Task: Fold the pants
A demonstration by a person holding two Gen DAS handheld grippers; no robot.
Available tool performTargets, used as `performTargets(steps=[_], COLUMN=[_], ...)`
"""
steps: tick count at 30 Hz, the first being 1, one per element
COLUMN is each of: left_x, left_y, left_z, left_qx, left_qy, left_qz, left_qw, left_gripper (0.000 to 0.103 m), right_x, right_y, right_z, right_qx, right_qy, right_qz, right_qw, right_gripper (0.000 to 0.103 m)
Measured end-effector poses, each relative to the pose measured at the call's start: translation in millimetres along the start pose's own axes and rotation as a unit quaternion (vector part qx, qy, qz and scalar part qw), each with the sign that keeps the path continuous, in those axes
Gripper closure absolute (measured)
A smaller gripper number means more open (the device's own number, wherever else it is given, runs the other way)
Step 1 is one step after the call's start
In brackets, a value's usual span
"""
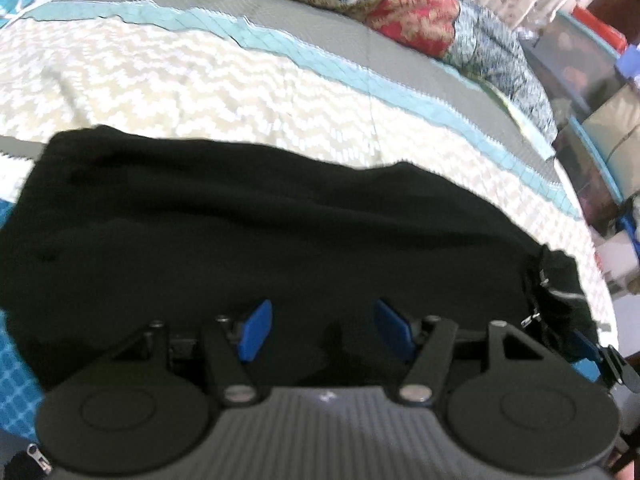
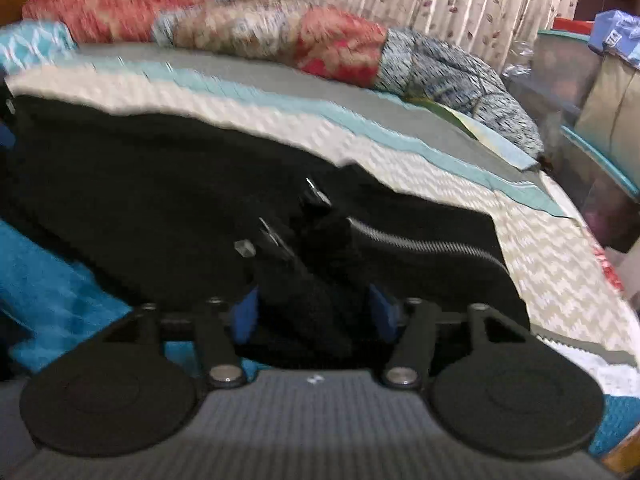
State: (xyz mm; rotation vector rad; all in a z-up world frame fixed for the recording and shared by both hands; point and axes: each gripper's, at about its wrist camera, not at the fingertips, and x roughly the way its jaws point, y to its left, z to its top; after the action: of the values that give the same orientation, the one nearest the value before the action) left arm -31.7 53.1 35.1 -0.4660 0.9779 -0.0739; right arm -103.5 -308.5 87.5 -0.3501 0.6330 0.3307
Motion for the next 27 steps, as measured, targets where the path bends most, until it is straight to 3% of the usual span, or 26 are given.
performTargets(steps=[4,8,10,11,12,13,16,19,22,25,27], left_x=[-28,-62,-79,-87,-95,-102,-118,-119,-105,-85,-68], left_y=[16,36,50,59,71,83,120,153,172,177,174], left_z=[2,1,-2,-4,-7,-11,-24,-37,-41,-39,-34], left_qx=[-0.009,-0.023,-0.036,-0.045,-0.057,-0.072,-0.122,-0.172,-0.211,-0.224,-0.219], left_qy=[-0.033,-0.078,-0.100,-0.111,-0.121,-0.129,-0.142,-0.141,-0.129,-0.118,-0.111], left_qz=[-0.012,-0.010,0.003,0.011,0.022,0.032,0.048,0.038,-0.004,-0.039,-0.047], left_qw=[0.9993,0.9966,0.9943,0.9928,0.9907,0.9885,0.9811,0.9743,0.9689,0.9668,0.9682], left_gripper=[0.042,0.041,0.038,0.036,0.034,0.030,0.026,0.018,0.010,0.003,0.000], right_x=[-23,-1,21,35,57,67,55,30,23,48,72], right_y=[-13,-38,-43,-43,-41,-35,-9,3,22,58,90], right_z=[17,29,26,20,13,8,25,47,72,89,95], right_qx=[0.044,0.140,0.178,0.193,0.202,0.192,0.122,0.128,0.167,0.238,0.257], right_qy=[-0.051,-0.059,-0.027,0.006,0.064,0.086,0.084,0.027,-0.007,0.015,0.050], right_qz=[0.021,0.043,0.037,0.033,0.026,0.021,-0.023,-0.028,0.038,0.176,0.234], right_qw=[0.998,0.988,0.983,0.981,0.977,0.977,0.989,0.991,0.985,0.955,0.936], right_gripper=[0.041,0.044,0.050,0.051,0.050,0.050,0.050,0.050,0.050,0.061,0.070])
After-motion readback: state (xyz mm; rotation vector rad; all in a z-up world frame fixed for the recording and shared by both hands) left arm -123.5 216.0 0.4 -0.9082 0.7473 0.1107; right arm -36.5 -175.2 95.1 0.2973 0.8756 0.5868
